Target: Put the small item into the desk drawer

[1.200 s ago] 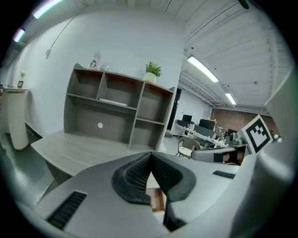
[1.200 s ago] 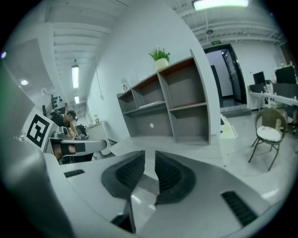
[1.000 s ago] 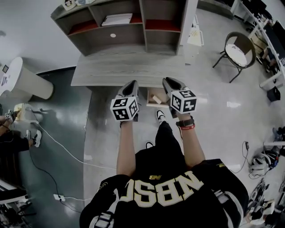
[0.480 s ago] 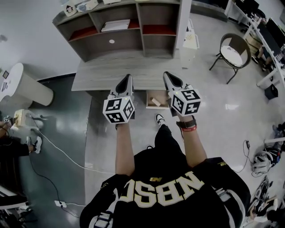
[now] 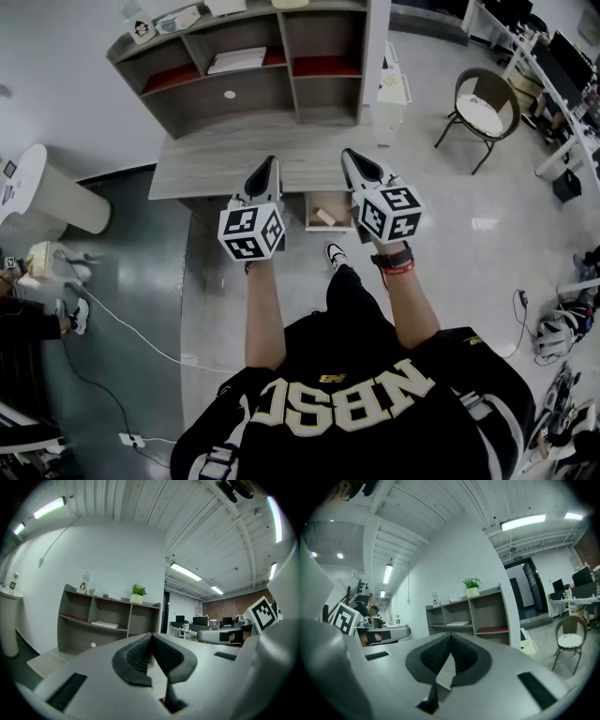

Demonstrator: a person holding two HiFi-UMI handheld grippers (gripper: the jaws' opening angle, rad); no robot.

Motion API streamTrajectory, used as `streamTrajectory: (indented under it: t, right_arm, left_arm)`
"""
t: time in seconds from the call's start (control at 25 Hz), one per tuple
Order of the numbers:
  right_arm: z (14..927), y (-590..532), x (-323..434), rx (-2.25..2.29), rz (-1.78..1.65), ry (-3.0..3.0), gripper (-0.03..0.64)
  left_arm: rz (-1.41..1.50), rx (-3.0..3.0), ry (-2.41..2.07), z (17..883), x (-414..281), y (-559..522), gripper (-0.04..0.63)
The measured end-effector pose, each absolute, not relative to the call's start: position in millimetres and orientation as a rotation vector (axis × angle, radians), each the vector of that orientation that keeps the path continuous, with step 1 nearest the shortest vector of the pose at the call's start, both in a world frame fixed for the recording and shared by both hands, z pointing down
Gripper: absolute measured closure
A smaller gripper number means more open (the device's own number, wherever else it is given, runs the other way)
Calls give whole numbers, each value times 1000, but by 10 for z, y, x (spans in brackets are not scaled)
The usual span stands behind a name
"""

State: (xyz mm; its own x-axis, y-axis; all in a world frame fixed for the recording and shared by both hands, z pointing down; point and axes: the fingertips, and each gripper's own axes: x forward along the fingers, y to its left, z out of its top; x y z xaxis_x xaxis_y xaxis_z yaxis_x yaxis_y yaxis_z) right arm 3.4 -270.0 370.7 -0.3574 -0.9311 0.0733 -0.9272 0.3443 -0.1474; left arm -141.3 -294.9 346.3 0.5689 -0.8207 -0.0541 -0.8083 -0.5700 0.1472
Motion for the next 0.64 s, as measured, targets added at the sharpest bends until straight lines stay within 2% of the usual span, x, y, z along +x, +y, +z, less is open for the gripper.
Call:
streamTrajectory:
  t: [0.64]
  right_arm:
    - [4273,-2982,333,-1866,-316,2645,609]
  left_arm:
    - [-285,2668,-1346,3479,-1240,-3530,580]
